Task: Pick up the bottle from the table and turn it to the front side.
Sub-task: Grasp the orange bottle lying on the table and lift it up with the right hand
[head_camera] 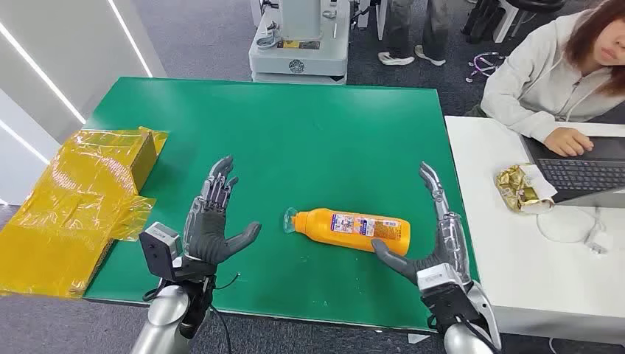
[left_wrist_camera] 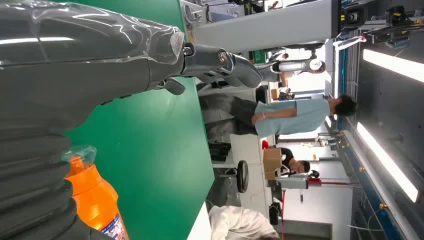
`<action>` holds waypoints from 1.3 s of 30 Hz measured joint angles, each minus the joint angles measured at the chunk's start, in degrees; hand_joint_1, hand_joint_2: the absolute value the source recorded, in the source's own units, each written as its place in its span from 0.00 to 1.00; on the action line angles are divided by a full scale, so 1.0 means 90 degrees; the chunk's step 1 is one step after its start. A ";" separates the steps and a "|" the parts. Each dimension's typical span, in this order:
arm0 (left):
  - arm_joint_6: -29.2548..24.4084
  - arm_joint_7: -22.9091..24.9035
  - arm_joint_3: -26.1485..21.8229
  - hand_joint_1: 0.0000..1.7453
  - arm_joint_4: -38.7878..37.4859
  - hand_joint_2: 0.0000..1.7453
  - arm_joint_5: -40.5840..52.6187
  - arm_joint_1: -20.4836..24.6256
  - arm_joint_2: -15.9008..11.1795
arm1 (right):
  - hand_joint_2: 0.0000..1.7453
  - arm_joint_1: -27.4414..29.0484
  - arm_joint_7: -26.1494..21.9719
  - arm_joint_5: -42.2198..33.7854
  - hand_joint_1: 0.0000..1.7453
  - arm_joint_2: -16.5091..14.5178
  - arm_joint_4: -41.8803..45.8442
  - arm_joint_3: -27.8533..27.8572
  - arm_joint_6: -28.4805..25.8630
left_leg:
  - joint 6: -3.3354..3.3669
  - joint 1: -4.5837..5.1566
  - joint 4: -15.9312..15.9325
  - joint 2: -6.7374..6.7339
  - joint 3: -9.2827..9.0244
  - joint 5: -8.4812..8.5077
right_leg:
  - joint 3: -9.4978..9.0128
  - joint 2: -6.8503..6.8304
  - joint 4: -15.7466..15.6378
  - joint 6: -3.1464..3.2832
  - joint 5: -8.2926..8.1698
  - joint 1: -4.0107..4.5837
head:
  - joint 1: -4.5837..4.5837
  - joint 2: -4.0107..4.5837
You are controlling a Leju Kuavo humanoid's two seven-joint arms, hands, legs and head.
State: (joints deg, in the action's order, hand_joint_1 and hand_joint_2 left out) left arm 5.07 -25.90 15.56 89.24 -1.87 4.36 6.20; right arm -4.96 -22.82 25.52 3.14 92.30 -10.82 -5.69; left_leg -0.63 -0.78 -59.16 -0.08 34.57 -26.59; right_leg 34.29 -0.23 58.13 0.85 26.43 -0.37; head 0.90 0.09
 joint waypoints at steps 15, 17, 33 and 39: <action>0.0074 -0.0113 0.0055 0.00 -0.0654 1.00 -0.0149 0.0576 -0.0042 | 1.00 -0.3335 0.1104 0.0029 0.00 0.0822 -0.3525 -0.1110 0.1060 | 0.0010 0.0000 -0.0006 -0.0004 0.0002 0.0018 | 0.0001 0.0005 0.0009 -0.0001 -0.0024 0.0000 | 0.0001 0.0000; 0.0091 -0.0114 0.0054 0.00 -0.0739 1.00 -0.0175 0.0633 -0.0067 | 1.00 -0.3937 0.1256 0.0075 0.00 0.0814 -0.4180 -0.1469 0.1377 | 0.0009 -0.0001 -0.0006 -0.0003 0.0003 0.0018 | 0.0001 0.0003 0.0011 -0.0001 -0.0024 0.0000 | 0.0001 0.0000; 0.0302 0.0072 0.0053 0.00 -0.1059 1.00 -0.0375 0.0901 -0.0239 | 1.00 -0.6188 0.1824 -0.0006 0.00 0.0539 -0.6699 -0.3385 0.3779 | 0.0009 0.0001 -0.0007 0.0004 0.0010 0.0018 | 0.0004 -0.0003 0.0008 -0.0001 -0.0022 0.0000 | 0.0001 0.0000; 0.0423 0.0250 0.0053 0.00 -0.1089 1.00 -0.0475 0.0950 -0.0271 | 1.00 -0.6563 0.2078 -0.0268 0.00 0.0446 -0.7079 -0.3878 0.4681 | 0.0009 0.0000 -0.0008 0.0004 0.0008 0.0018 | 0.0005 -0.0002 0.0009 -0.0001 -0.0023 0.0000 | 0.0001 0.0000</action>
State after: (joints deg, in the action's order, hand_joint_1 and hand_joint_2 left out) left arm 8.88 -23.65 16.04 79.44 -6.15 12.91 3.75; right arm -64.02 -4.12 23.11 7.15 28.59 -45.72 36.43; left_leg -0.54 -0.78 -59.24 -0.05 34.64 -26.43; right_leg 34.34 -0.25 58.22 0.84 26.23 -0.37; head 0.90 0.09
